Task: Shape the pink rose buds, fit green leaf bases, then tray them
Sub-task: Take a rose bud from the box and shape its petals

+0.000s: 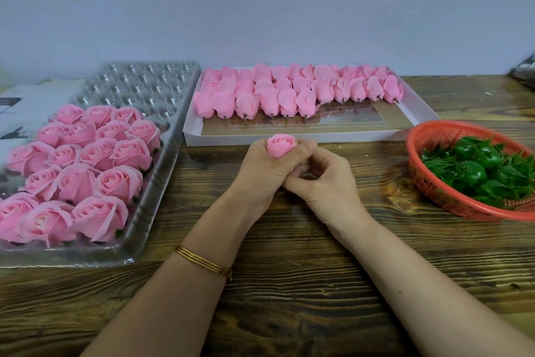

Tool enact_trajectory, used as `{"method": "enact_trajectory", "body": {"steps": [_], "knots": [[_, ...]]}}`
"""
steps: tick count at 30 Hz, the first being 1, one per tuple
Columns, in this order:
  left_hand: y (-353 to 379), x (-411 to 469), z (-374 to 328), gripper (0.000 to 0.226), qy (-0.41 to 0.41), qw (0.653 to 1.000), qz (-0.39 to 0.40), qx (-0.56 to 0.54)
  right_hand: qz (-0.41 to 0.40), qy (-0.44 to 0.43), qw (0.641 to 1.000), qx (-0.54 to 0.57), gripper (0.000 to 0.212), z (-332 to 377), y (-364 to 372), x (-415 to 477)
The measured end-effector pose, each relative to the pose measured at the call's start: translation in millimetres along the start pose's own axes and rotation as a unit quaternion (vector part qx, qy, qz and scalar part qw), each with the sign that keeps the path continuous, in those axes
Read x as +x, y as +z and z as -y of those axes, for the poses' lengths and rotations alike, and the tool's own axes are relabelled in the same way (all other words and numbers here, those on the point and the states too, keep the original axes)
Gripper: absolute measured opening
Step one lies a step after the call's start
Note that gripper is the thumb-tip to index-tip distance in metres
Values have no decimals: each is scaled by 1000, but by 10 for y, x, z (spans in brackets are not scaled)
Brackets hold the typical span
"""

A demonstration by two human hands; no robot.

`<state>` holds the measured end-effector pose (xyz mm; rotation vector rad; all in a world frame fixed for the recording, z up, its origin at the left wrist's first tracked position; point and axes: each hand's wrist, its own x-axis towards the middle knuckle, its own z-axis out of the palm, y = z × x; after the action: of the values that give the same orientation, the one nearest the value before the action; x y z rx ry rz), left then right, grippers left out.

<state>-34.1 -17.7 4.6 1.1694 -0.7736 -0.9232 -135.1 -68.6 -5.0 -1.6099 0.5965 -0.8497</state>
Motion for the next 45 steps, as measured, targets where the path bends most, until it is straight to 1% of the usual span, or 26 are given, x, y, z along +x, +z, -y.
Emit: {"method": "enact_trajectory", "body": {"steps": [1,3,4,5,7,10,12,15,17,18,20,22,24,26,28,31,33,37,41,44,45], "knots": [[-2,0,-7,22,3,1000,7,-4,5,2,1000,-1,19,8,-5,2],[-9,-1,-21,50,4,1000,17,-12,20,6,1000,-2,14,15,-21,9],[-17,2,-21,58,5,1000,18,-13,26,9,1000,1,18,16,-26,13],[-22,3,-14,58,7,1000,15,-12,33,14,999,9,19,22,-26,13],[-16,8,4,44,8,1000,0,-11,30,19,999,14,16,14,-13,14],[11,12,17,20,-1,1000,-25,-4,13,16,1000,10,22,2,3,14],[13,7,7,13,-7,1000,-17,1,8,10,1000,0,24,4,2,10],[-4,0,-13,13,-9,1000,4,5,9,20,1000,-6,28,9,-14,13],[0,-11,-17,13,-6,1000,8,9,16,31,999,-7,24,12,-34,21],[5,-14,-11,14,-2,1000,3,15,21,34,999,-5,24,23,-36,20],[19,-20,-4,12,9,999,-23,38,21,47,998,21,33,48,-27,12],[26,-21,4,10,31,995,-62,75,-6,85,993,85,36,59,-37,24],[14,-13,15,19,65,986,-92,124,-47,110,983,143,27,60,-68,52],[10,-23,9,26,95,977,-88,167,-71,115,978,156,22,62,-95,73],[15,-30,19,31,102,975,-61,189,-73,109,979,159,23,56,-97,79],[25,-26,50,22,87,974,-37,207,-65,109,979,158,34,60,-65,50],[29,-24,60,15,87,970,-38,225,-72,105,979,157,38,64,-56,38],[22,-19,67,2,97,961,-39,255,-76,97,983,139,31,54,-63,33],[25,-17,65,10,94,960,-28,263,-73,101,982,140,26,50,-57,33],[29,-13,73,2,90,958,-37,271,-66,101,983,138,24,39,-53,38],[30,-11,74,3,90,957,-43,272,-64,100,984,135,25,37,-54,39]]}}
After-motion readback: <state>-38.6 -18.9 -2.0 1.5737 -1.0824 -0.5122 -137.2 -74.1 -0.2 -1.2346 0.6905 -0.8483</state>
